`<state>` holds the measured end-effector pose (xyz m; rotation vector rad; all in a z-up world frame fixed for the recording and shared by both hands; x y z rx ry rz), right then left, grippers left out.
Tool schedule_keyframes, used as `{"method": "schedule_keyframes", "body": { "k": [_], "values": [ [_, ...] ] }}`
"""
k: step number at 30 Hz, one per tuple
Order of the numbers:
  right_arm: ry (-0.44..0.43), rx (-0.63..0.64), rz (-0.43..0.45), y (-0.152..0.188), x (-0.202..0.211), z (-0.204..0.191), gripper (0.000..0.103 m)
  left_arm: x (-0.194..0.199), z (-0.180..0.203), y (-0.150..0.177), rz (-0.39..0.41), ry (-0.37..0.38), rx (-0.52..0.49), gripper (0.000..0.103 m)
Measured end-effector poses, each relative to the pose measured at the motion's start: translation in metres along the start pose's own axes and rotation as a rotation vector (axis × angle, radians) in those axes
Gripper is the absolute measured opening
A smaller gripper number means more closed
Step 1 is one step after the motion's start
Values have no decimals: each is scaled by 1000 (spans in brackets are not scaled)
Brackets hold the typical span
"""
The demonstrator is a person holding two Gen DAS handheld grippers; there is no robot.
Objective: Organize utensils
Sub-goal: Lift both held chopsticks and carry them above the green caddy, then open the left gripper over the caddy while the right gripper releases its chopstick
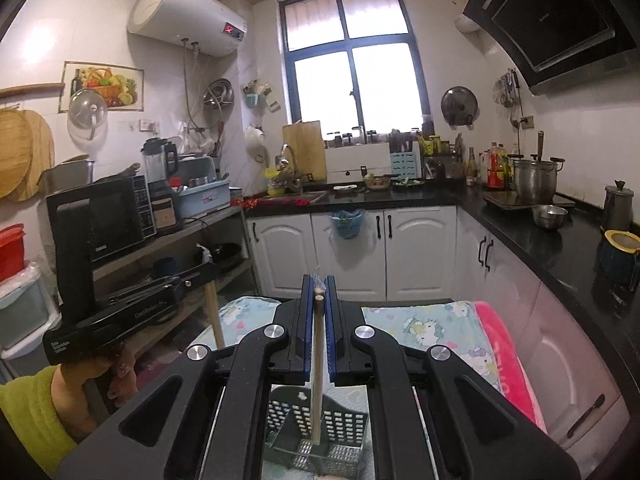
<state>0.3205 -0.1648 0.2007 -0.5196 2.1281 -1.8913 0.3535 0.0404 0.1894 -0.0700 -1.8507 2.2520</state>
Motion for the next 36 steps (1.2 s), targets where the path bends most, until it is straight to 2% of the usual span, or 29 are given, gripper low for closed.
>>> {"method": "schedule_keyframes", "body": {
  "k": [9, 15, 21, 24, 26, 27, 30, 32, 36],
  "values": [
    [44, -13, -2, 22, -18, 14, 6, -15, -3, 25, 38, -46, -20, 3],
    [50, -10, -12, 32, -22, 14, 6, -15, 2, 41, 48, -27, -40, 3],
    [62, -18, -30, 52, -31, 10, 6, -17, 0, 54, 27, 1, -10, 4],
    [76, -38, -47, 63, -31, 14, 8, -20, -3, 63, -10, 21, 26, 14],
    [88, -52, -55, 69, -30, 18, 20, -17, -6, 67, -23, 23, 49, 30],
    [95, -58, -57, 72, -29, 20, 28, -16, -8, 67, -24, 23, 58, 33],
    [111, -62, -61, 77, -23, 26, 31, -8, -11, 68, -28, 4, 62, 44],
    [122, -57, -62, 79, -17, 29, 38, 1, -14, 68, -34, -6, 77, 61],
    [143, -53, -60, 81, -3, 34, 47, 20, -19, 66, -26, -5, 108, 76]
  ]
}}
Point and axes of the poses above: each gripper's, at about its wrist camera, not at the fingertips, and x roughly against the way its jaws point, z to its right, y to its underside, the point moved 6 cm from there along -x, roughly the way its jaws point, and after that the axes turned 12 degrees about z, right-handed, at the moved point
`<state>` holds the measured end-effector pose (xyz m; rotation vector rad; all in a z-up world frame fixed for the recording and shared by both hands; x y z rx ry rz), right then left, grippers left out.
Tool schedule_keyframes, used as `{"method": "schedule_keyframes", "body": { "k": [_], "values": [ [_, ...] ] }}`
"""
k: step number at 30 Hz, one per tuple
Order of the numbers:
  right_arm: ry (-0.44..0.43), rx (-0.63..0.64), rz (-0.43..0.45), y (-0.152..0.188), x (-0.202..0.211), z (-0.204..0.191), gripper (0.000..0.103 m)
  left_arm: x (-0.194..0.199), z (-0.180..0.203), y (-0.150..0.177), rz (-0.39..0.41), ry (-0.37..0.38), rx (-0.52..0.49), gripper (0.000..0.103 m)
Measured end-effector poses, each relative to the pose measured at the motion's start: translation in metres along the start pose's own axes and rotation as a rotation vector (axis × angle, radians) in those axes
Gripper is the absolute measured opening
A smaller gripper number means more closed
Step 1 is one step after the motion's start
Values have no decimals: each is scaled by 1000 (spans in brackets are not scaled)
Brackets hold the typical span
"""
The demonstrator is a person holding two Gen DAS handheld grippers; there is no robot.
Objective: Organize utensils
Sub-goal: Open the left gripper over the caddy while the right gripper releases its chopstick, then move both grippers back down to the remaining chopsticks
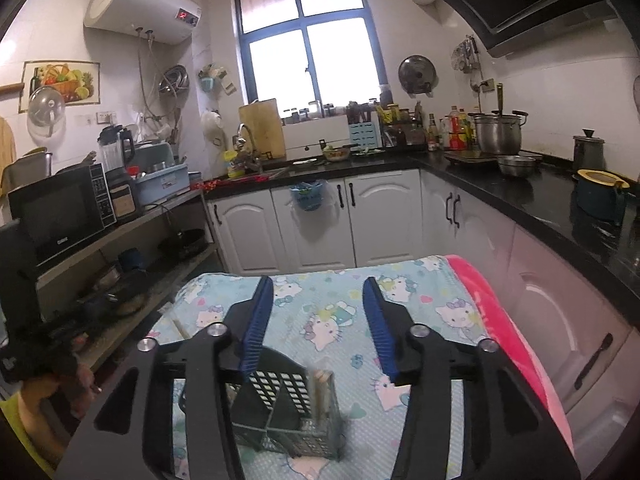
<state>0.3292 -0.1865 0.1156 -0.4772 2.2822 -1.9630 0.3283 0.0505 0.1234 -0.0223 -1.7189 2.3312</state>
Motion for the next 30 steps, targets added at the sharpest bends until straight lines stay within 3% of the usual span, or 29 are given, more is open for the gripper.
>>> {"method": "schedule_keyframes", "body": {
  "k": [2, 6, 19, 30],
  "values": [
    [7, 5, -12, 4, 5, 3, 49, 9, -4, -1, 5, -24, -1, 87],
    [17, 3, -29, 11, 14, 6, 55, 25, -8, 0, 0, -41, -6, 92],
    [4, -8, -58, 25, 51, 2, 62, 68, -20, 13, -18, -76, 3, 92],
    [-17, 2, -130, 56, 72, -8, 65, 95, -31, 38, -49, -108, 22, 92]
  ]
}}
Point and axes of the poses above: each gripper's, at about its wrist camera, not at the fingertips, and x roughly against the way its jaws point, z to its right, y to its underside, the point moved 6 cm from there along -x, roughly the way its jaws point, and after that the axes turned 12 degrees about z, right-handed, at the moved point
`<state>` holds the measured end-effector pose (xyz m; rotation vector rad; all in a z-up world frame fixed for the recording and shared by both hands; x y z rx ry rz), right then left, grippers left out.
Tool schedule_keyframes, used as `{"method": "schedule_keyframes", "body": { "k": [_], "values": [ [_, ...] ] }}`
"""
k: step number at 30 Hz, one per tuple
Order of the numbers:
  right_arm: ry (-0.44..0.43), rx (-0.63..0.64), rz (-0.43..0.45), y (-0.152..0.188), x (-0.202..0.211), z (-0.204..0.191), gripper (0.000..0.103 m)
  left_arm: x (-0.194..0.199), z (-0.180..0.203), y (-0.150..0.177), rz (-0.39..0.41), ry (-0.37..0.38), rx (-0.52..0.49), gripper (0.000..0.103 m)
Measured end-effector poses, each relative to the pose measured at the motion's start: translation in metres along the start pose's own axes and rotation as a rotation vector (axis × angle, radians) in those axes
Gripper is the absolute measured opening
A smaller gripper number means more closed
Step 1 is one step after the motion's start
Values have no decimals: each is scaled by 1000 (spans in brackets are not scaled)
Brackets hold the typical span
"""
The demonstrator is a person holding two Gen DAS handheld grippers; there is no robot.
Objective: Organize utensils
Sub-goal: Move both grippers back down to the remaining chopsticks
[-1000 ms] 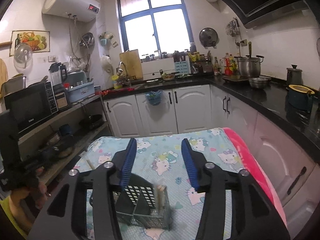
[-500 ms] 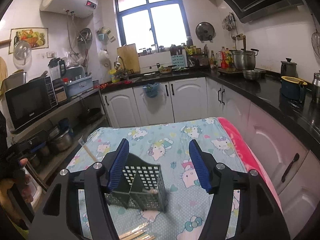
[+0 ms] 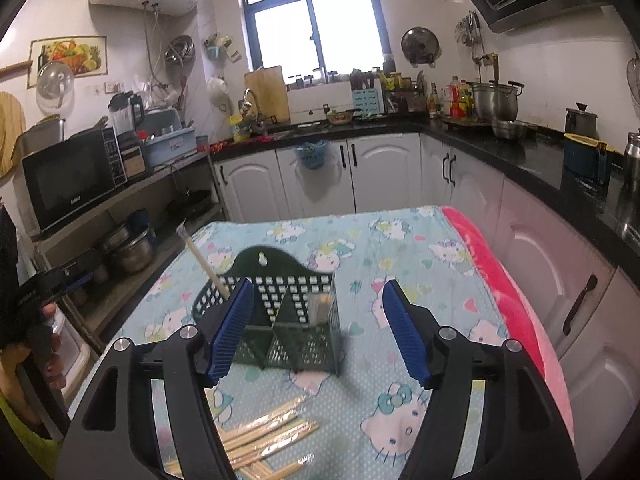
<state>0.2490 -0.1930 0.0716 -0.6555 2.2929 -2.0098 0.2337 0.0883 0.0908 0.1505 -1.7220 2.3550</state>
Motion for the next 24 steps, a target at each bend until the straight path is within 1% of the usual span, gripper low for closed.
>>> {"method": "schedule_keyframes", "body": {
  "k": [11, 18, 24],
  "values": [
    [-41, 14, -71, 29, 7, -24, 65, 12, 2, 23, -44, 2, -20, 92],
    [-67, 30, -144, 54, 9, -39, 65, 8, 4, 40, -112, -3, -50, 92],
    [-67, 44, -205, 78, 11, -43, 65, 2, 8, 58, -166, -7, -84, 92]
  ]
}}
Point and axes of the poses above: each gripper's, at about its wrist camera, not at the fingertips, and x roughly against the way its jaws point, z to its right, y to its underside, the point moved 6 cm from there along -x, roughly the way its jaws point, and after that the axes turned 12 degrees about z, right-handed, at the moved point
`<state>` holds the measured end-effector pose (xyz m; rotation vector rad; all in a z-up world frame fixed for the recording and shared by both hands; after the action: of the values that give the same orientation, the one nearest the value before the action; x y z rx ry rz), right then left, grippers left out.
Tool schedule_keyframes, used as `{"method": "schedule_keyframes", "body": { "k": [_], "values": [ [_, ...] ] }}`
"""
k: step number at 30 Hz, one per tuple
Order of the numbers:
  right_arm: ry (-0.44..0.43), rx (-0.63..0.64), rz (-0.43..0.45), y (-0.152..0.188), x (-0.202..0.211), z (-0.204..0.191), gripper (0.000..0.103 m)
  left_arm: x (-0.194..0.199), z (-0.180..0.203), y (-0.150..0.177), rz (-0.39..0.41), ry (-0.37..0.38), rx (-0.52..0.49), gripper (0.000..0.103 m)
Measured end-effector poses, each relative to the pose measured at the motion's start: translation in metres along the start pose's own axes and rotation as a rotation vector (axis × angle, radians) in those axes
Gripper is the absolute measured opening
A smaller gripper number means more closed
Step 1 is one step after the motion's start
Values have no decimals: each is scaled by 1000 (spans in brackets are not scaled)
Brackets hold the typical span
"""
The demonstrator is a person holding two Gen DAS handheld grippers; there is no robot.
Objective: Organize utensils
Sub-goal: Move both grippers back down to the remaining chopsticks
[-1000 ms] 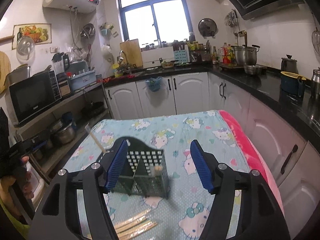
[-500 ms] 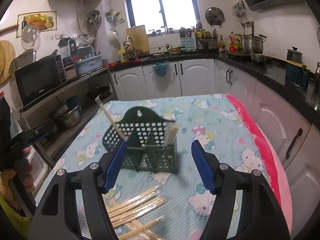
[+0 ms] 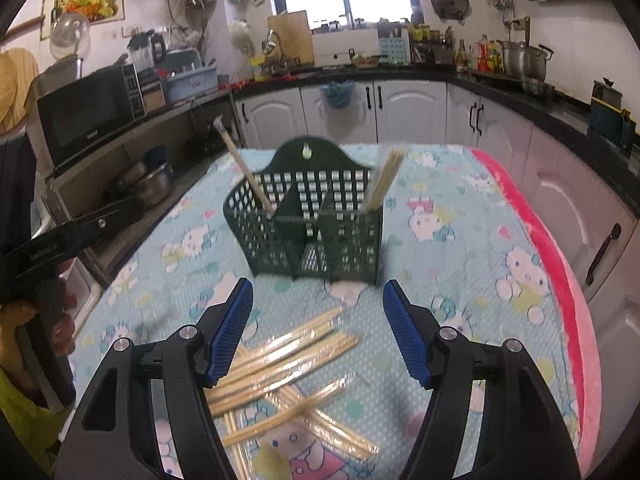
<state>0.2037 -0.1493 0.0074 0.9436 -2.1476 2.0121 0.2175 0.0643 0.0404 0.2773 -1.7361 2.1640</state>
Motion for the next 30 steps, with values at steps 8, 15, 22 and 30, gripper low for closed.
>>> {"method": "schedule_keyframes", "body": {
  "k": [8, 15, 22, 30],
  "values": [
    [29, 7, -61, 25, -2, 7, 65, -16, 18, 23, -74, 21, -65, 92],
    [45, -6, -98, 40, -3, 14, 65, -28, 34, 38, -121, 45, -108, 92],
    [54, -11, -128, 52, -2, 19, 65, -38, 49, 57, -172, 69, -147, 92],
    [56, -55, -184, 71, -10, 25, 65, -60, 66, 83, -268, 99, -200, 92]
  ]
}}
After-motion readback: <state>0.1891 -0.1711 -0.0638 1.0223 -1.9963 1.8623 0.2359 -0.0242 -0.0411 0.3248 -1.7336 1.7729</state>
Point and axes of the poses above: each gripper's, at about its wrist camera, not at the fingertips, and x roughly against the way its jaws point, z to its right, y to its underside, the point moved 6 cm from there along -x, roughly the way its jaws point, and after that the axes turned 12 degrees about z, right-handed, at the moved point
